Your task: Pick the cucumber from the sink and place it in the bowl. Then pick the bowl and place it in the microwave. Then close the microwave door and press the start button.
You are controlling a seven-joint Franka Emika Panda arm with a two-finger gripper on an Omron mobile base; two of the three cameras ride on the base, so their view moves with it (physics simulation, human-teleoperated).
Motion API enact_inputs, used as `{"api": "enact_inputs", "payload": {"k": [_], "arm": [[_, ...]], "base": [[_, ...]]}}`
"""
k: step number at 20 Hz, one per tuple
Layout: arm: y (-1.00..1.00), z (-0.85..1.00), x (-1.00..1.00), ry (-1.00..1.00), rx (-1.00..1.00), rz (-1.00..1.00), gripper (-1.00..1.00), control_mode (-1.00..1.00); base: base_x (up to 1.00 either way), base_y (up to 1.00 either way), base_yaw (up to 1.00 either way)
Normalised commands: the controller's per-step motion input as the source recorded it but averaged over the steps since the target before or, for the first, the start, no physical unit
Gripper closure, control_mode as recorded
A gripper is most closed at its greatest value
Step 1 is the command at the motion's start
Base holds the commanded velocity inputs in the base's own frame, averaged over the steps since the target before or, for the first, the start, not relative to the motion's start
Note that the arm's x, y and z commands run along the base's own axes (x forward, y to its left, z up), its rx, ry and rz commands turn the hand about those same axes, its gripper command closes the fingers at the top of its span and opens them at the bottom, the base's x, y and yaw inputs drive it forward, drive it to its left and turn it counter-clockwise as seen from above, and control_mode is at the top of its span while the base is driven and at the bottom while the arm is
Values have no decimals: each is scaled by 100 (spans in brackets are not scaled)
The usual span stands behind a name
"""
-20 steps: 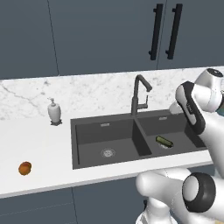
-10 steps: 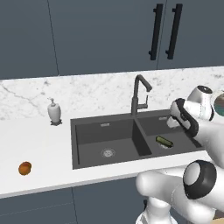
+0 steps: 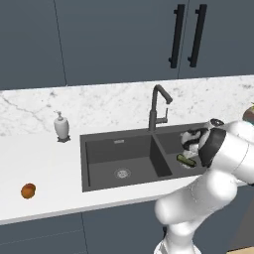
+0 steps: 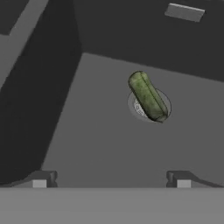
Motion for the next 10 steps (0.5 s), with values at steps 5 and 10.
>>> {"api": "enact_inputs", "payload": {"k": [5,10], "arm": [[-39,-78,35,8,4,-1,-100,-100],[-32,-15,34,0,3,-4,-100,-100]], "base": [[0,0,0],[0,0,0]]}}
